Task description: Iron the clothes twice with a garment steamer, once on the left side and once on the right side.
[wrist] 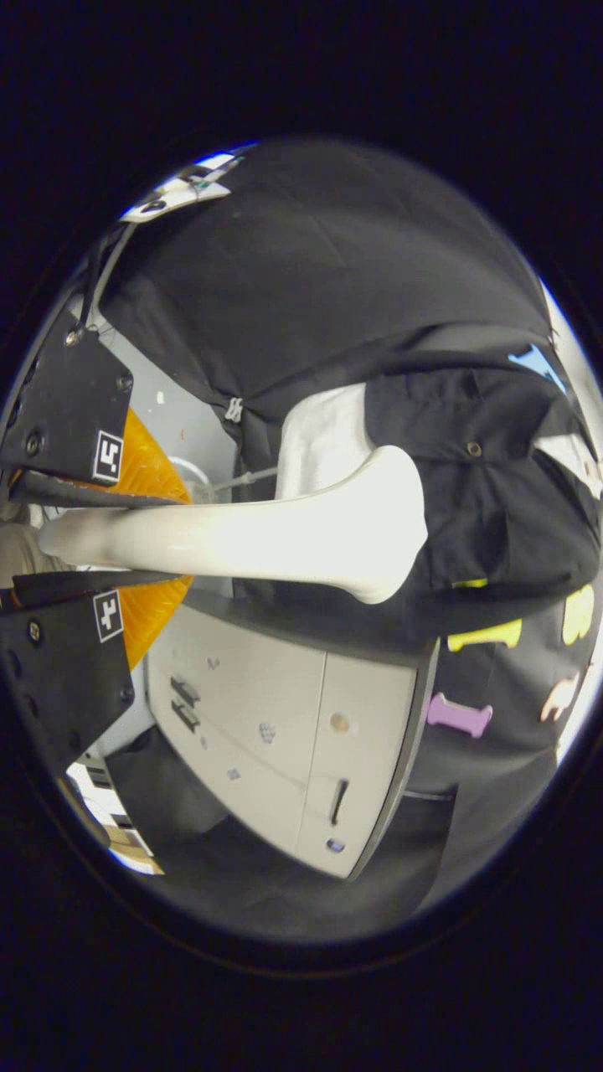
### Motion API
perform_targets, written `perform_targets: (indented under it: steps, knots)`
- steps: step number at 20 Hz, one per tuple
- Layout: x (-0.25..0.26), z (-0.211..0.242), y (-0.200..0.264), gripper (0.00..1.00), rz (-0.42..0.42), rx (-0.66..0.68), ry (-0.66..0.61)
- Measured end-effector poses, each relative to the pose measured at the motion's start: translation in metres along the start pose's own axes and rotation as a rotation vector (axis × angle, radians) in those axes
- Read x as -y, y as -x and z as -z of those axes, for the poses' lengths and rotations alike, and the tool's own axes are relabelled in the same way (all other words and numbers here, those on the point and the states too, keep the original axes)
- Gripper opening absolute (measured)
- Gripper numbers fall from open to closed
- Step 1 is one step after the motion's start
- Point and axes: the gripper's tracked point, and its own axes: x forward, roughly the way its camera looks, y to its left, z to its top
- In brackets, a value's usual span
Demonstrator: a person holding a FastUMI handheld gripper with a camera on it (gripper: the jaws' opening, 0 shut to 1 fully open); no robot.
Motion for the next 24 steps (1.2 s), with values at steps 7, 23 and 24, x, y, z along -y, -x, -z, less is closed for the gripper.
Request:
perform_targets:
  steps: [7, 23, 24]
  knots:
    - [0.09, -0.017, 0.087, 0.34, 0.121, 0.096, -0.098]
    - [0.262, -0.049, 0.149, 0.34, 0.091, 0.195, -0.016]
    - [0.271, -0.05, 0.15, 0.34, 0.098, 0.201, -0.007]
